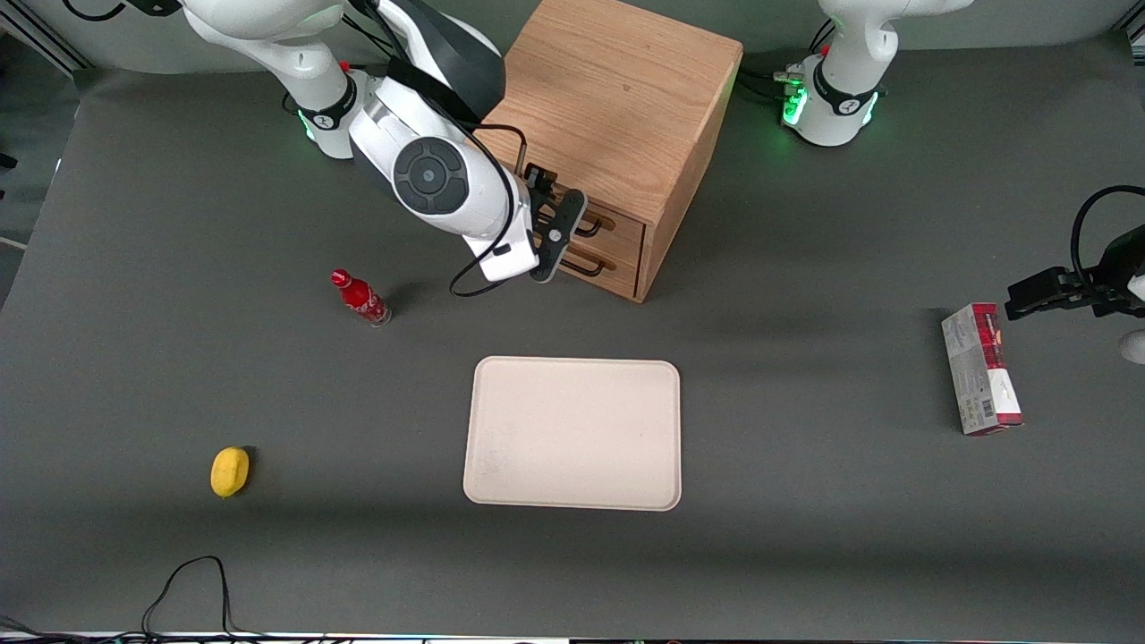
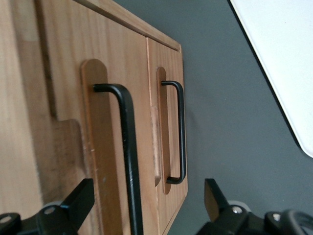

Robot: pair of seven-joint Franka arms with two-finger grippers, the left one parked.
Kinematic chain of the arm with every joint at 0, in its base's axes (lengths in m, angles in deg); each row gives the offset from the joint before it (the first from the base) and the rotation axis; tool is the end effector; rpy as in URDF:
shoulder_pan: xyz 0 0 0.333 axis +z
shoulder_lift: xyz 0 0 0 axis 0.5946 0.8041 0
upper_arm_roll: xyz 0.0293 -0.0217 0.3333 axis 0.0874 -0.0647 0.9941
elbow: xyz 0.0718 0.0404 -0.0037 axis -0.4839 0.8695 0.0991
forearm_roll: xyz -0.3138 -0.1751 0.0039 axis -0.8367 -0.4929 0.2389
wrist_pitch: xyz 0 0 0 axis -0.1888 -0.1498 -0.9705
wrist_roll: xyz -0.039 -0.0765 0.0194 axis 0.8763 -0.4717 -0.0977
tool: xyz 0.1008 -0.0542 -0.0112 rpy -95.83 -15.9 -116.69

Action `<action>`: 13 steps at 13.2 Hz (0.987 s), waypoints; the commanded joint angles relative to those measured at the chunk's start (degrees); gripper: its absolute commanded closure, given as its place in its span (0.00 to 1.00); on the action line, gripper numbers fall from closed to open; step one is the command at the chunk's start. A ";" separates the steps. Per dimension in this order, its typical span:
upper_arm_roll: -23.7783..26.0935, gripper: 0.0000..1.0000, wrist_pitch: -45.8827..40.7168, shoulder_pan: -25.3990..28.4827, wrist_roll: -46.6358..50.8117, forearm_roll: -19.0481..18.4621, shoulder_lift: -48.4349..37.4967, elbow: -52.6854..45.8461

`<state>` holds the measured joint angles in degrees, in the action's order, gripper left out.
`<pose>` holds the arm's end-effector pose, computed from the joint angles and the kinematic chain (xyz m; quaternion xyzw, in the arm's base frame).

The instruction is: Open upper drawer

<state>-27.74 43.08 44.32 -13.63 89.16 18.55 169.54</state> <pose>0.4621 0.4088 0.4443 -0.8509 -0.4839 0.1236 0.1630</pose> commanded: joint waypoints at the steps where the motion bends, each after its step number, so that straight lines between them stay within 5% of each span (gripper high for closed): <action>1: 0.17 0.00 2.13 0.24 -0.76 -2.86 1.21 0.28; 8: 0.09 0.00 4.43 0.24 -0.67 -5.51 3.50 0.81; 13: -0.62 0.00 4.34 -0.37 -0.93 -11.40 6.66 -3.66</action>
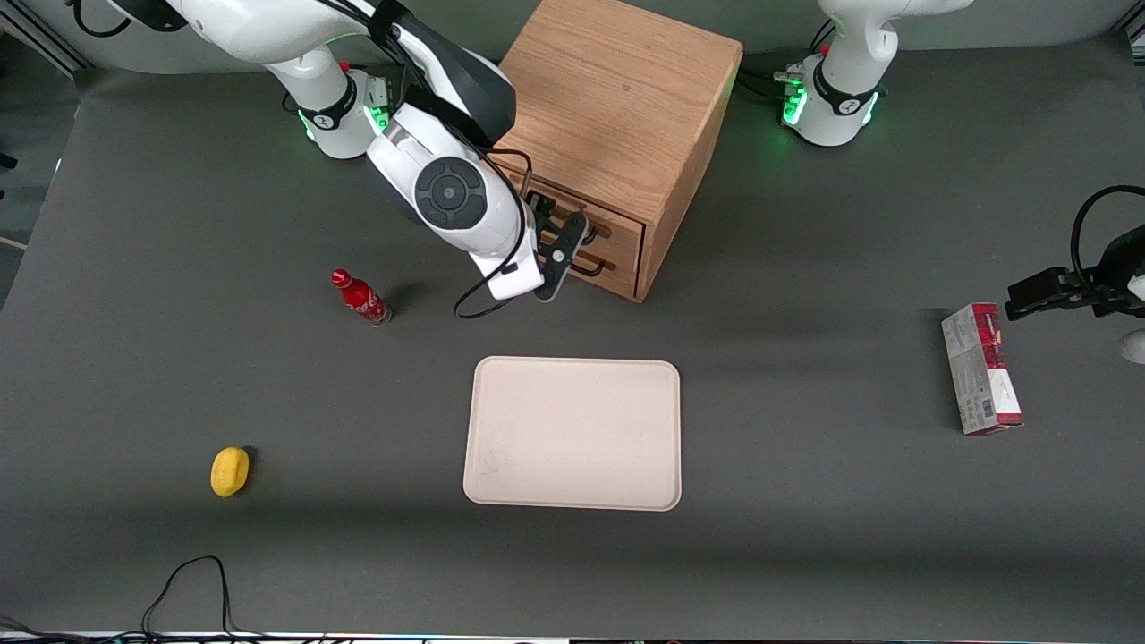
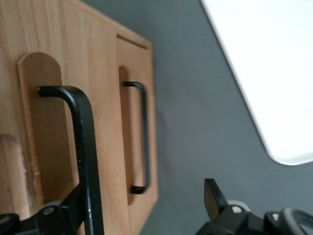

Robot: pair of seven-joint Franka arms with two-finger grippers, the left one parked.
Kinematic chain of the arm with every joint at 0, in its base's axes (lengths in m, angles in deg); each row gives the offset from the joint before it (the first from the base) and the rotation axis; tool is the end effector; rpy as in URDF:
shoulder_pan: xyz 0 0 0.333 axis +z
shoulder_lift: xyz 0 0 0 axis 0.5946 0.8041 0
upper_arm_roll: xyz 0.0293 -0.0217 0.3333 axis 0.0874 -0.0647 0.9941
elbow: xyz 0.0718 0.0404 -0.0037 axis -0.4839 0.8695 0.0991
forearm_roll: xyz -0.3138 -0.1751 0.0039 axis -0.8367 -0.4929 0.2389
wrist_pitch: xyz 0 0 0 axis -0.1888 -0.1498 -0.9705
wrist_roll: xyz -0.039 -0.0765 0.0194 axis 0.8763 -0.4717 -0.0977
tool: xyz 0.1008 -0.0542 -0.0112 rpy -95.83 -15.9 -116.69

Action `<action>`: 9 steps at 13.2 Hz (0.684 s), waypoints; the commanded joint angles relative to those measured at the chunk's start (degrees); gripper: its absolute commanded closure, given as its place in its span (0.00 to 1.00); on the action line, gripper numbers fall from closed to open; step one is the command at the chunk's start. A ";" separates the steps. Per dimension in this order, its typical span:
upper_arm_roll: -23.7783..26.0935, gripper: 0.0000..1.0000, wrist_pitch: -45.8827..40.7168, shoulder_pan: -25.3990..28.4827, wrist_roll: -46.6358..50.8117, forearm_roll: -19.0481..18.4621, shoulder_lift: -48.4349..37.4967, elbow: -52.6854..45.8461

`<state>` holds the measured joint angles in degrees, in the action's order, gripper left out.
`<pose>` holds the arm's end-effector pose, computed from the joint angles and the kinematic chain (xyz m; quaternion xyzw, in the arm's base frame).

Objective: Open upper drawer
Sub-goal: 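Pull the handle outward with the right gripper, sliding the drawer open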

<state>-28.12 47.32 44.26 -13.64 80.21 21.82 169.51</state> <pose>0.4875 0.4015 0.4139 -0.8541 -0.4995 0.0945 0.1102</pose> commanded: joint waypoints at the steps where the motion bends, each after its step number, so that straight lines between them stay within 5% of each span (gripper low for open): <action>1: -0.76 0.00 0.11 -0.40 -0.93 -3.50 4.45 -5.38; 9: -9.99 0.00 -1.47 -1.62 -12.09 -3.78 7.36 -15.15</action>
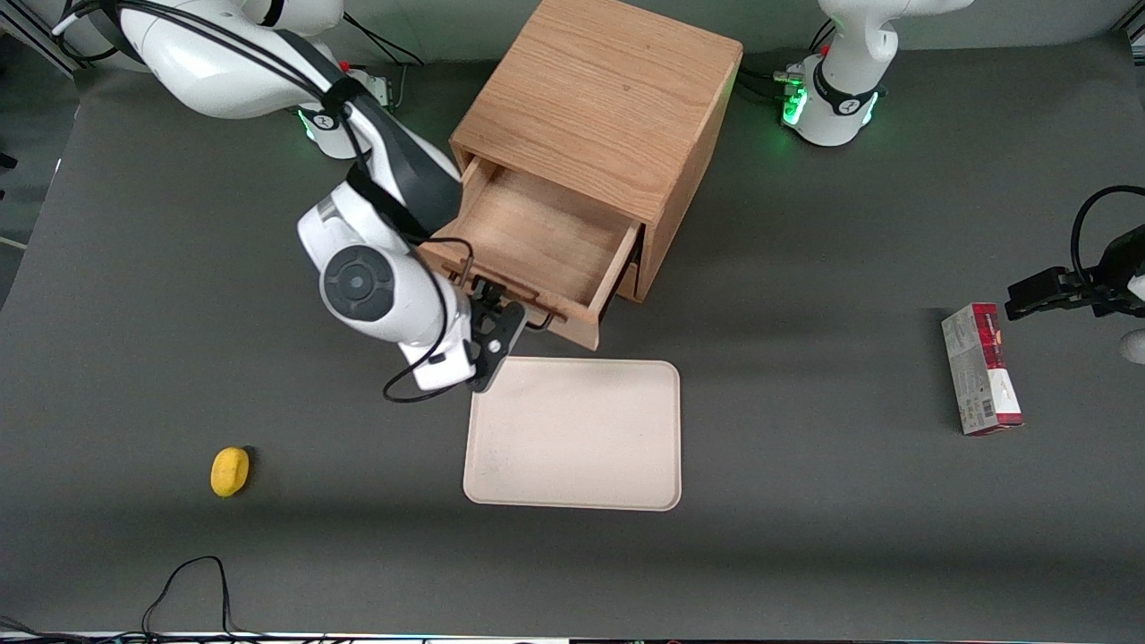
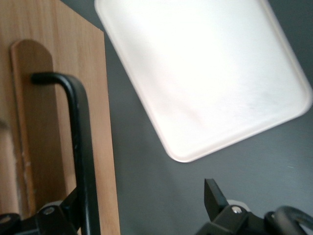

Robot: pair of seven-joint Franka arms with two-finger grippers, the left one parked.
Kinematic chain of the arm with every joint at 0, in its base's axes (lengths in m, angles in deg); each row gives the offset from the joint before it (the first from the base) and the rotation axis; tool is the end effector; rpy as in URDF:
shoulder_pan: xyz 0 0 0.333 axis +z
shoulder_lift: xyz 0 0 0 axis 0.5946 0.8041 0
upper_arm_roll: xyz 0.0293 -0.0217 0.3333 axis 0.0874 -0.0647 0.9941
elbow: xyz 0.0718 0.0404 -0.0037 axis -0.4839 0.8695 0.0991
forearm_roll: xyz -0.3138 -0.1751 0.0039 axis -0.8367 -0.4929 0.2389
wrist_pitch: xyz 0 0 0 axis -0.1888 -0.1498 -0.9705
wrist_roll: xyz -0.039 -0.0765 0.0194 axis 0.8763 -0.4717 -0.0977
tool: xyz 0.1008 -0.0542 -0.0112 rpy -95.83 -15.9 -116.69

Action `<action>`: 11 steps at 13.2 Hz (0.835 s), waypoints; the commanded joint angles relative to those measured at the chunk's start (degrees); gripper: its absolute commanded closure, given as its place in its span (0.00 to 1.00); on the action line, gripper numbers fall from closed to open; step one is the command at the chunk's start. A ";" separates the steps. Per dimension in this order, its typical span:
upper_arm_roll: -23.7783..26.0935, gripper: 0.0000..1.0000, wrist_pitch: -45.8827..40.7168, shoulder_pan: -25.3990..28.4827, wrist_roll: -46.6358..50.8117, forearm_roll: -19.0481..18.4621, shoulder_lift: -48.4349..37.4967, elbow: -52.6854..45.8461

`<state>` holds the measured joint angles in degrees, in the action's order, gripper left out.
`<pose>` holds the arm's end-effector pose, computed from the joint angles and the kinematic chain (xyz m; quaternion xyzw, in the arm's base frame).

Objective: Open upper drawer
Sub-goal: 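Pull the handle outward with the right gripper, sliding the drawer open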

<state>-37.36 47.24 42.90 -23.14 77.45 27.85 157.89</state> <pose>0.5993 0.3192 0.4108 -0.8665 -0.4888 0.0393 0.0933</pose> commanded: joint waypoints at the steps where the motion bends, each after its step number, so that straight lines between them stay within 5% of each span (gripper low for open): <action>1: -0.84 0.00 -1.40 -0.88 -3.11 -1.10 1.76 -3.97; 11: -2.33 0.00 -1.40 -1.76 -3.65 -1.45 1.00 -11.44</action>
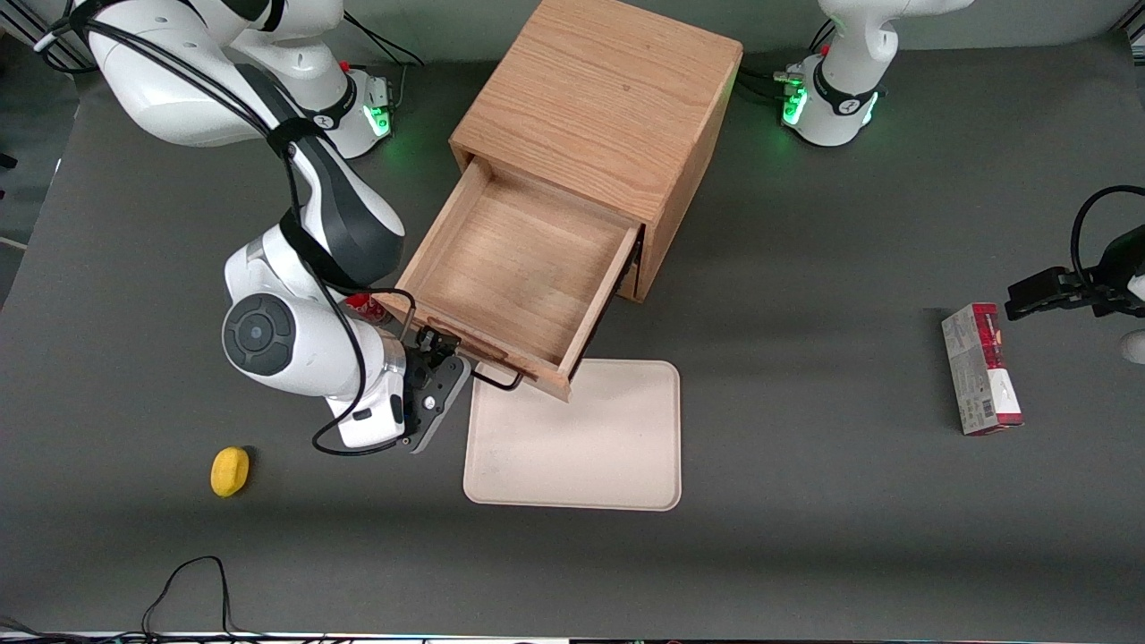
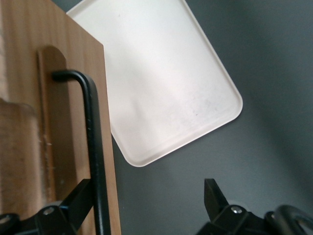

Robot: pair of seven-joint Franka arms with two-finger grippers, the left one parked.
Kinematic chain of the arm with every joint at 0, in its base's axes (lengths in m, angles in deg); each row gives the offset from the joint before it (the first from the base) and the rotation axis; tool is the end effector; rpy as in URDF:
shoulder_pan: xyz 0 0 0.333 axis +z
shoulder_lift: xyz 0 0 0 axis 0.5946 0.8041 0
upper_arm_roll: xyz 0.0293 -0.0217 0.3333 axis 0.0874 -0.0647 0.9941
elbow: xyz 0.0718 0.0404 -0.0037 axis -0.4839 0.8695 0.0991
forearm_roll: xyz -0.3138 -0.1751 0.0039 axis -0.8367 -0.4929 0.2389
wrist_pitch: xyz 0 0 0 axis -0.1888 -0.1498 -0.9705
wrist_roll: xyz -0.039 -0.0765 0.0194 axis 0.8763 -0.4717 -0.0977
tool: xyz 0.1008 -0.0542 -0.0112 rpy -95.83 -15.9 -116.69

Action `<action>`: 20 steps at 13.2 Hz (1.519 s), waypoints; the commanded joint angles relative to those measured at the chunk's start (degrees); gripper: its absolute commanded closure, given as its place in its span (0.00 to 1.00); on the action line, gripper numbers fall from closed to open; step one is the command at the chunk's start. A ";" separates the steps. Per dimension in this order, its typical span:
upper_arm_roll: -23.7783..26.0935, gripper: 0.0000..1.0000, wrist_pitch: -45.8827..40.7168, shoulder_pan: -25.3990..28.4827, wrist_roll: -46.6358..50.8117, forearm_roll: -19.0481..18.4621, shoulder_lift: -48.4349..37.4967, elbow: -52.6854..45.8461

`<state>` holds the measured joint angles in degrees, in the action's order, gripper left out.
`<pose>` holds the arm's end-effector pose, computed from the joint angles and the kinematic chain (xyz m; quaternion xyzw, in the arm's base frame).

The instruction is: Open upper drawer

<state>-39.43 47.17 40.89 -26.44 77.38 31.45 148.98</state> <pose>0.6522 0.2754 0.4310 -0.8765 -0.4717 -0.0096 0.0957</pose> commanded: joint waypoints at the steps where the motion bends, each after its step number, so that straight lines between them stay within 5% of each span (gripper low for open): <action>1: -0.78 0.00 -1.41 -0.45 -0.26 -0.86 -3.58 -3.40; 6: -8.67 0.00 -7.55 -2.65 2.44 2.64 -14.02 0.00; 8: -14.04 0.00 -13.18 -2.39 7.20 6.07 -20.69 6.14; 11: -18.97 0.00 -12.85 -2.21 23.24 5.91 -33.87 21.85; 13: -21.87 0.00 -12.67 -2.21 24.61 5.82 -40.99 28.89; 16: -23.29 0.00 -6.35 -2.21 29.25 5.91 -53.39 42.96; 20: -24.86 0.00 -9.93 -2.21 32.43 6.08 -54.57 42.91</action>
<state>-62.72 37.36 38.21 3.54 82.38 -22.32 190.63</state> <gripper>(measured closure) 0.000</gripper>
